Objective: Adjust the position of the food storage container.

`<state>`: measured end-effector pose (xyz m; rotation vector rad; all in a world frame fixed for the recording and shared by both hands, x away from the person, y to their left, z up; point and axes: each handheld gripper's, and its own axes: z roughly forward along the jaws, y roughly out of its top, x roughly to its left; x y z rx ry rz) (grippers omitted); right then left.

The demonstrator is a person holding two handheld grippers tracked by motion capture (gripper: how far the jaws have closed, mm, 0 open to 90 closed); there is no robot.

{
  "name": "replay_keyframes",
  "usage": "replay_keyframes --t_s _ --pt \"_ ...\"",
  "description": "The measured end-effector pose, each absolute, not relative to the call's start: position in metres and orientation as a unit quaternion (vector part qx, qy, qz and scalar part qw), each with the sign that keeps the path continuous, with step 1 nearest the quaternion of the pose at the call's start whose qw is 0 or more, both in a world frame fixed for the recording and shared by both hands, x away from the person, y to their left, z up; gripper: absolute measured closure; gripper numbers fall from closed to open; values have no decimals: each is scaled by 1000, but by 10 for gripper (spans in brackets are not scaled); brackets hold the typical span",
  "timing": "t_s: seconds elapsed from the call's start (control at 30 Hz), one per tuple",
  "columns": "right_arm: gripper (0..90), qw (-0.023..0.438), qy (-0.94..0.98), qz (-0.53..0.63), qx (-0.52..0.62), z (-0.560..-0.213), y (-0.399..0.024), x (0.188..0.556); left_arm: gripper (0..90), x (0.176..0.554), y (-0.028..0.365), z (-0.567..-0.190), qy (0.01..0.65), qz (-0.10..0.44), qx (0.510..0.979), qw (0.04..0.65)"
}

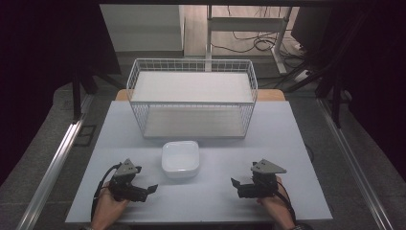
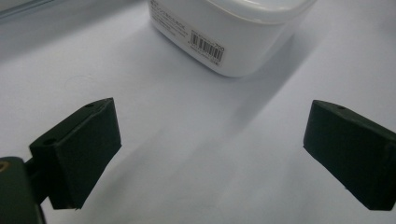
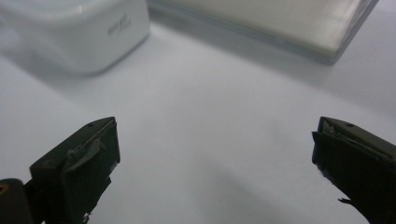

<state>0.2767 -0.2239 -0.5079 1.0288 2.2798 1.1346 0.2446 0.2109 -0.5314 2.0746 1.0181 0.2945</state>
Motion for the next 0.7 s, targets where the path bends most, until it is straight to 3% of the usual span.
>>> replay_keyframes --t_s 0.17,0.7 --pt "11 167 819 423 349 -513 -223 281 49 245 207 -529 410 102 814 399" --pt "0 198 828 392 348 -514 -217 281 25 246 208 -529 399 102 813 411"
